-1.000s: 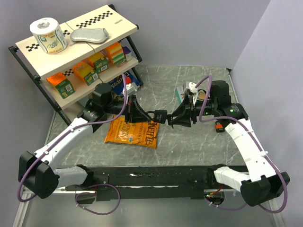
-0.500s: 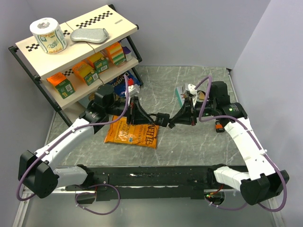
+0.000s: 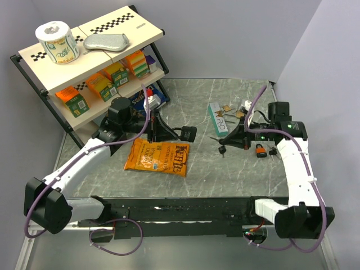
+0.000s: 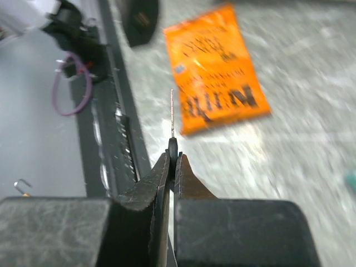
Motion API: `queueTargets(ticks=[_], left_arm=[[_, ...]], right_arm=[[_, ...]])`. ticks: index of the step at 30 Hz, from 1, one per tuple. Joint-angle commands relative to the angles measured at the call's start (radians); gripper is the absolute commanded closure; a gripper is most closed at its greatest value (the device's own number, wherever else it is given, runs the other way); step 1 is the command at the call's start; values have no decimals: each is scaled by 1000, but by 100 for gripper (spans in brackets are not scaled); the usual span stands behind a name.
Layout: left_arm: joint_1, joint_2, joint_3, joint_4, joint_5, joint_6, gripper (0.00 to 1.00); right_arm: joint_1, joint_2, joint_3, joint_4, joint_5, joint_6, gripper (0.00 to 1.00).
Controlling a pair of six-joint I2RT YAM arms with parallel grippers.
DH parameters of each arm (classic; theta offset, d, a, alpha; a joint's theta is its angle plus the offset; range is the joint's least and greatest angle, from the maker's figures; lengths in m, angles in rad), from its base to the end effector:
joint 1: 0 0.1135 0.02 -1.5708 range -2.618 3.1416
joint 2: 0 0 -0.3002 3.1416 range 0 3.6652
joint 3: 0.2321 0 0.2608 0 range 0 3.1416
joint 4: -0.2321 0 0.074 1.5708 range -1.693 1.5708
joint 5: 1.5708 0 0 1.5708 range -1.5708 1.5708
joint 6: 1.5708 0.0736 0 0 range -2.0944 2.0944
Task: Lock with the key
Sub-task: Lock the lock, then place the key at the center of the board.
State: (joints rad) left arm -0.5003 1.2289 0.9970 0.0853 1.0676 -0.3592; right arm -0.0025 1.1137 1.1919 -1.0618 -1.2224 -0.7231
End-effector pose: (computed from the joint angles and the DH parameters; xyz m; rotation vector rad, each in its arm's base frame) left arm 0.2222 -0.1950 0.3804 0.9776 1.6224 -1.5134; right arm 0.1909 0.0687 0.3800 -1.0840 1.6947 1.0781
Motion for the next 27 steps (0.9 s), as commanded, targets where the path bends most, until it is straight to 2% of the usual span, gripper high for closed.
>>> queueTargets(ticks=[1, 7, 13, 19, 25, 27], left_arm=[[5, 0, 23, 59, 9, 19, 99], [-7, 37, 61, -82, -38, 149, 99], [-40, 73, 77, -179, -63, 250, 99], [-75, 99, 55, -228, -84, 325, 99], [-84, 112, 43, -236, -87, 348, 99], [-83, 112, 37, -234, -90, 348, 99]], right_arm=[[-123, 52, -12, -145, 43, -173, 100], [-243, 161, -139, -23, 289, -115, 100], [-287, 291, -210, 163, 441, -10, 100], [-294, 447, -199, 258, 498, 59, 100], [-295, 526, -180, 324, 557, 96, 100], [-295, 535, -172, 332, 575, 100, 95]])
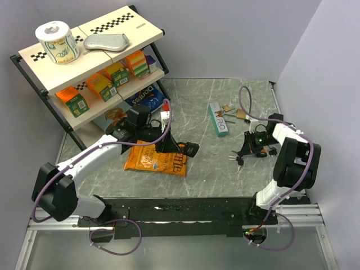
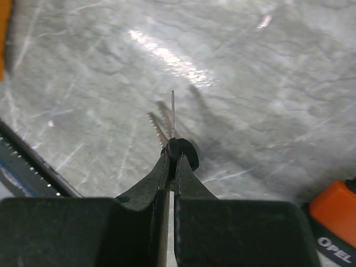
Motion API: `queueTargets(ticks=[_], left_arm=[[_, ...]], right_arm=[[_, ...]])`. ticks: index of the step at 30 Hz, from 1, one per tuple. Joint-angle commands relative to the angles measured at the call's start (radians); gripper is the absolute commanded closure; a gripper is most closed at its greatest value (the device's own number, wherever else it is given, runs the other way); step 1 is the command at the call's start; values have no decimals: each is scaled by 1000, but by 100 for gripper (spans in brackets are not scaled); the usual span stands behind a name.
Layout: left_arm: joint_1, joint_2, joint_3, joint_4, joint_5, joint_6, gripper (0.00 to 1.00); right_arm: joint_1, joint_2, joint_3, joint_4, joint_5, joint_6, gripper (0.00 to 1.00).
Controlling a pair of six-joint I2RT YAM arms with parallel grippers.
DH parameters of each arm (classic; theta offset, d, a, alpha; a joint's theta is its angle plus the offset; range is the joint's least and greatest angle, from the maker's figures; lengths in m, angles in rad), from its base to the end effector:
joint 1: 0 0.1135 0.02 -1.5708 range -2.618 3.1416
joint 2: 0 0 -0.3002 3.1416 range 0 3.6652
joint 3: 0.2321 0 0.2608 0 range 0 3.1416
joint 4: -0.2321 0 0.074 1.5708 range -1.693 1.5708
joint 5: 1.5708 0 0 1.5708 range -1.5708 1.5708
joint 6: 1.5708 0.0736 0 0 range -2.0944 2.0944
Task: Lock with the key
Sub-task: Place the key at the center of the board, then place the lock at the center of the board.
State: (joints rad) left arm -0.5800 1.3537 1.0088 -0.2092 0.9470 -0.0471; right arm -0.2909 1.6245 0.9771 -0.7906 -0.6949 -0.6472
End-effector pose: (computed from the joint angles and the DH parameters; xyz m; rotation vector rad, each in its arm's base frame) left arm 0.2299 -0.2220 0.3157 1.1178 1.8457 -1.3679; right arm 0.2933 -0.0386 0.1787 -0.5243 2.5572 0.7645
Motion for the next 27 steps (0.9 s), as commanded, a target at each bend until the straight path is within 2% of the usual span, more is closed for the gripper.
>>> queueTargets(ticks=[1, 2, 4, 5, 8, 10, 11, 12, 16, 21, 23, 24, 27], left_arm=[[-4, -13, 22, 60, 30, 36, 99], [-4, -11, 19, 59, 30, 36, 99], [-6, -5, 16, 50, 32, 35, 99], [-7, -1, 14, 47, 33, 36, 99], [-15, 19, 23, 28, 39, 35, 99], [-20, 45, 48, 16, 50, 13, 99], [-23, 54, 56, 14, 49, -19, 99], [-27, 61, 71, 16, 49, -40, 99], [-38, 105, 82, 53, 52, -199, 99], [-40, 171, 111, 76, 105, -338, 99], [-38, 183, 116, 88, 121, -391, 99], [-40, 191, 117, 103, 122, -410, 99], [-41, 209, 131, 105, 128, -454, 99]], right_arm=[[-7, 28, 43, 63, 52, 24, 94], [-7, 28, 44, 71, 57, 26, 92], [-10, 17, 51, 76, 61, 24, 76], [-8, 9, 52, 74, 63, 23, 57], [-7, -35, 74, 48, 32, 4, 35], [-5, -96, 87, 33, -17, -17, 29], [-2, -124, 90, 25, -34, -23, 18], [1, -177, 94, 22, -55, -26, 13], [90, -329, 80, 28, -107, -46, 3], [375, -578, -24, 173, -60, -32, 1], [471, -630, -43, 198, -16, -37, 1], [563, -638, -54, 211, 1, -37, 1], [721, -618, -43, 215, 90, -22, 1]])
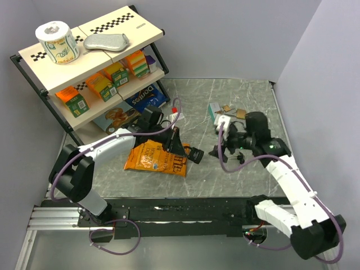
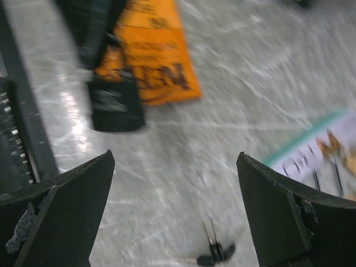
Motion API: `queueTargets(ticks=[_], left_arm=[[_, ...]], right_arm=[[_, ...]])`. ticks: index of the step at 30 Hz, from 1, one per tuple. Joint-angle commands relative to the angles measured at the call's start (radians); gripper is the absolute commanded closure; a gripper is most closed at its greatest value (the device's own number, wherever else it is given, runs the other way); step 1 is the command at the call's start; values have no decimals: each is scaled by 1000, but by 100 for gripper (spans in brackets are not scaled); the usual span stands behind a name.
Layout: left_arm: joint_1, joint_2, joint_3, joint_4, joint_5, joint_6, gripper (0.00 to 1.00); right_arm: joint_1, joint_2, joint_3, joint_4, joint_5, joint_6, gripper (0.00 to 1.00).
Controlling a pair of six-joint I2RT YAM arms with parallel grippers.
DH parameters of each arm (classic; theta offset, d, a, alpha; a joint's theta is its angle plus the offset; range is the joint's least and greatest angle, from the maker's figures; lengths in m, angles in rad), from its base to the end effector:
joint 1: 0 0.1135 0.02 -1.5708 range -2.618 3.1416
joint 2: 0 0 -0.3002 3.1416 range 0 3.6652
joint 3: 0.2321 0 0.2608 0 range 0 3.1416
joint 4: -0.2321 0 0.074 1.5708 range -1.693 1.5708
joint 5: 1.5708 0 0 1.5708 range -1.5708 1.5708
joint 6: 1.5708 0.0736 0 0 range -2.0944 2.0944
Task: Lock with the key
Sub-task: Place the lock at the center of the board.
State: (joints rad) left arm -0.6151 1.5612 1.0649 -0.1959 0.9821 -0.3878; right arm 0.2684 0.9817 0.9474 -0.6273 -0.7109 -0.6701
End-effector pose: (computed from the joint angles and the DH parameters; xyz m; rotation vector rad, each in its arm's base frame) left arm 0.2565 -0.2562 0.2723 0.8450 2.2459 -1.6169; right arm 0.1910 0.1023 0.3346 -1.2698 1.6747 0.5506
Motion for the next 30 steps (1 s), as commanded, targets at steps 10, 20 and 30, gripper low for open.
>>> queueTargets(ticks=[10, 20, 30], left_arm=[[-8, 17, 89, 96, 95, -141, 99], [-8, 11, 81, 104, 92, -141, 99], [0, -4, 73, 75, 83, -102, 62]], right_arm=[[351, 130, 1, 103, 152, 15, 1], [384, 178, -5, 161, 217, 47, 25], [358, 184, -27, 158, 281, 124, 79]])
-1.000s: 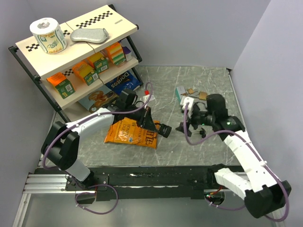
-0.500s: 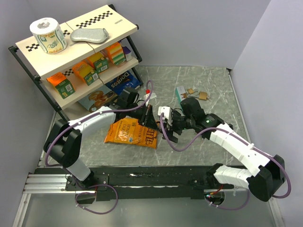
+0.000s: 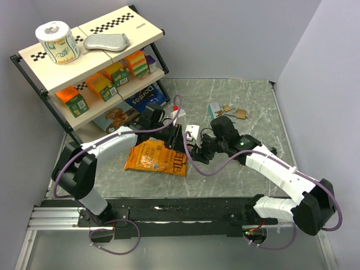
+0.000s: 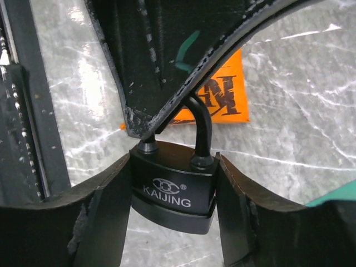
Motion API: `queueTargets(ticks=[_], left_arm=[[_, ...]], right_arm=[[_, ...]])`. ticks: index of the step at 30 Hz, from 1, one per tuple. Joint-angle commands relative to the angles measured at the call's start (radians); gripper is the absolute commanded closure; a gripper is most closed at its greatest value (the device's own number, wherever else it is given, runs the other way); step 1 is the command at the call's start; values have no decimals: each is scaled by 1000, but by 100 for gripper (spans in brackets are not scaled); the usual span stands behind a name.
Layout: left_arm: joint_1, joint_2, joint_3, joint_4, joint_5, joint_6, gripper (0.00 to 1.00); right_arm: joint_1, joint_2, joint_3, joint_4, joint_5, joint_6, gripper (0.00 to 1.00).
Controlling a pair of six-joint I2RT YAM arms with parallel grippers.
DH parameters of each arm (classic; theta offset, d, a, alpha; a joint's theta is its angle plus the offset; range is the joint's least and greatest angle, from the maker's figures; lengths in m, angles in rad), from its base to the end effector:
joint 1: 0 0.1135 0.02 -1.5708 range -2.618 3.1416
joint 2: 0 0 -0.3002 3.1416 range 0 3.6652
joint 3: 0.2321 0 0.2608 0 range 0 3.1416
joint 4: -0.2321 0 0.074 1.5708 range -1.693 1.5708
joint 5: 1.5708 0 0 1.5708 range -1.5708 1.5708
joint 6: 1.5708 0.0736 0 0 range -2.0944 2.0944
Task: Lock with the key
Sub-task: Place the lock at the center of the board.
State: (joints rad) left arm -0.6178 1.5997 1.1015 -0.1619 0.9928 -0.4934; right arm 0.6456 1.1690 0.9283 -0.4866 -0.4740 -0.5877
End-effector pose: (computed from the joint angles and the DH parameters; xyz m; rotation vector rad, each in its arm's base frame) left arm 0.2663 -0.2649 0.2750 0.7618 2.2875 -1.6743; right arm 0.1935 0.1878 0.2948 -1.5017 1.6964 0.5731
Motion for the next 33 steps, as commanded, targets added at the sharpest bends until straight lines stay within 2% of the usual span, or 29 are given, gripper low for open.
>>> queueTargets(ticks=[1, 2, 3, 5, 6, 10, 11, 15, 16, 19, 25, 27, 31, 33], left_arm=[[13, -52, 28, 33, 61, 15, 55], [24, -72, 20, 29, 53, 25, 49], [35, -86, 14, 27, 34, 41, 39], [79, -133, -14, 35, 8, 62, 27], [93, -151, -22, 39, -20, 70, 17], [133, -262, -43, 32, -136, 148, 1], [132, -279, -45, 35, -157, 168, 3], [139, -313, -35, 38, -236, 156, 4], [139, -310, -31, 35, -302, 138, 4], [142, -310, -6, -8, -379, 116, 4], [147, -418, -118, 154, -477, 105, 4], [147, -434, -132, 183, -490, 121, 4], [148, -382, -72, 92, -424, 139, 4], [151, -376, -80, 102, -424, 127, 4]], right_arm=[[-30, -3, -9, 2, 43, 61, 84], [-50, -2, -16, -7, 35, 81, 91], [-93, 0, -20, -15, 25, 129, 93], [-144, 4, -43, -35, 11, 201, 95], [-170, 12, -52, -41, 2, 225, 95], [-264, 41, -97, -41, 60, 344, 96], [-270, 50, -103, -34, 72, 365, 95], [-282, 80, -137, 16, 144, 483, 89], [-287, 83, -150, 26, 181, 502, 89], [-308, 127, -141, 31, 233, 557, 85], [-314, 237, -118, 22, 264, 647, 82], [-322, 273, -100, 11, 262, 663, 81], [-343, 337, -62, 13, 243, 709, 80], [-345, 362, -42, 5, 244, 738, 79]])
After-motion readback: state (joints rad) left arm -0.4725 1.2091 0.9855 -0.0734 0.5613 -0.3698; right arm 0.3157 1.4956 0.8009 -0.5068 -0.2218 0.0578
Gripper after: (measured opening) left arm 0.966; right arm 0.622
